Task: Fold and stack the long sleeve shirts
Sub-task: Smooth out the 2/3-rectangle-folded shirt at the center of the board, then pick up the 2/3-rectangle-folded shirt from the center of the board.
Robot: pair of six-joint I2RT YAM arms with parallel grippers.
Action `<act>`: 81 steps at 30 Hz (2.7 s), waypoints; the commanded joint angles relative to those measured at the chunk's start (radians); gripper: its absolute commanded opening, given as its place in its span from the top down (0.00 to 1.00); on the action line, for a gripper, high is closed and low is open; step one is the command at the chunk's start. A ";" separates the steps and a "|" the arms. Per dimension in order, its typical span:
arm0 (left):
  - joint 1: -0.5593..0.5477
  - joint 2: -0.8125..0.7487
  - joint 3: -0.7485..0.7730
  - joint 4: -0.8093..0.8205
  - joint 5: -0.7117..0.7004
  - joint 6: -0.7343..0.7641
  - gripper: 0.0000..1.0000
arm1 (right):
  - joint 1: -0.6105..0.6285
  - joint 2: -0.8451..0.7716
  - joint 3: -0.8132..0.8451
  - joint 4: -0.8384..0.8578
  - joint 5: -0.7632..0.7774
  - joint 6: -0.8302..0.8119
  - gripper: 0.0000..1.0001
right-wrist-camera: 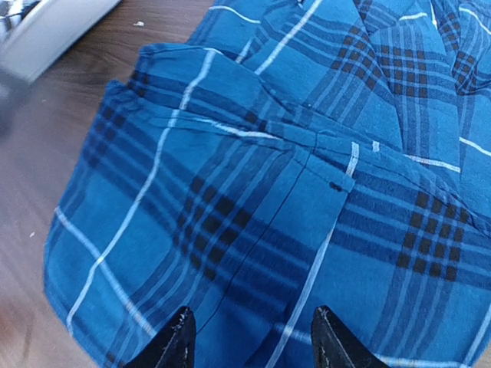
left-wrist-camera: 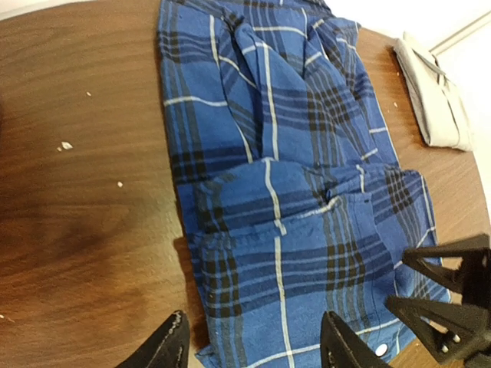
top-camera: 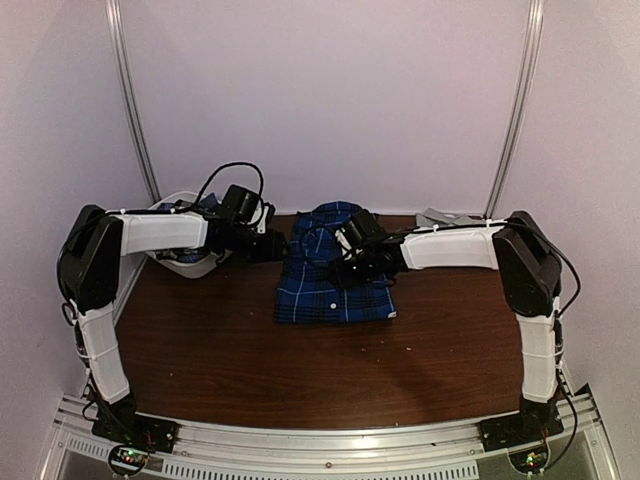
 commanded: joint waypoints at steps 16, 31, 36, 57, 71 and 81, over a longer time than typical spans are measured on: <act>-0.052 -0.054 -0.188 0.082 0.126 -0.047 0.44 | -0.057 0.194 0.233 -0.140 0.036 0.023 0.37; -0.102 -0.039 -0.200 0.142 0.169 -0.118 0.51 | -0.057 -0.176 -0.203 0.030 -0.018 0.095 0.46; -0.102 -0.025 -0.235 0.139 0.149 -0.141 0.55 | -0.058 -0.196 -0.353 0.107 -0.074 0.144 0.56; -0.104 -0.111 -0.338 0.038 -0.016 -0.130 0.62 | -0.094 -0.409 -0.632 0.208 -0.091 0.220 0.55; -0.113 -0.144 -0.386 0.071 0.071 -0.122 0.63 | -0.104 -0.419 -0.733 0.244 -0.114 0.242 0.61; -0.115 -0.111 -0.387 0.066 0.042 -0.122 0.63 | -0.103 -0.403 -0.747 0.256 -0.112 0.257 0.66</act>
